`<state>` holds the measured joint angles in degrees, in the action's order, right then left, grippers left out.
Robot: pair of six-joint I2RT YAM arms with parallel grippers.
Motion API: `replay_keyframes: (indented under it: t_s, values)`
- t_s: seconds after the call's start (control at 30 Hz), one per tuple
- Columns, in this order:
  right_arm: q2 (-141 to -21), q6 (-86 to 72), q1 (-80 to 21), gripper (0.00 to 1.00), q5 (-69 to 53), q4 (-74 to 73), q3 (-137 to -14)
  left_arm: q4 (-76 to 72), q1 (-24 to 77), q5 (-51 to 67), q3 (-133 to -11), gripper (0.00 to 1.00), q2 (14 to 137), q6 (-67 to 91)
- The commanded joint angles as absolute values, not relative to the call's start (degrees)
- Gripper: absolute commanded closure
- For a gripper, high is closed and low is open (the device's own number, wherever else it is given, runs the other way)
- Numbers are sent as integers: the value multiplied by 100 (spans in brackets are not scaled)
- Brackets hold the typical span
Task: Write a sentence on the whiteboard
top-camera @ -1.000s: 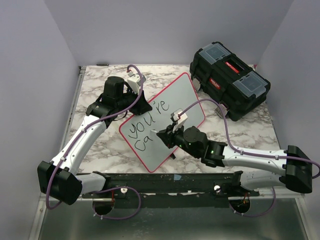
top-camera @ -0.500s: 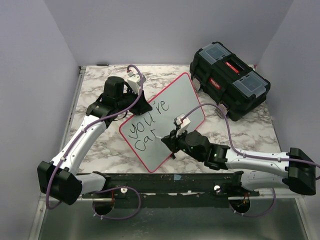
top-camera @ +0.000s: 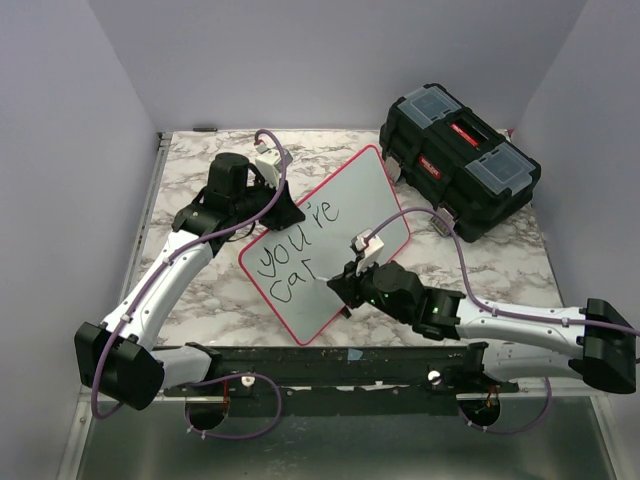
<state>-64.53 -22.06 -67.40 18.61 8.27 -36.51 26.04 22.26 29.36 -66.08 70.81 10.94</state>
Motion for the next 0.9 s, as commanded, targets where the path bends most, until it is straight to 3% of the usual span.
replay_keyframes:
  t_s: [0.0, 0.87]
  values:
    - [-6401, -2278, -6734, 99, 1757, 910, -3989, 3036, 2320, 2634, -6455, 100, 7100, 545]
    - [-7048, -2092, -6733, 99, 2382, 1399, -4482, 3039, 2327, 2648, -6466, 100, 7118, 545]
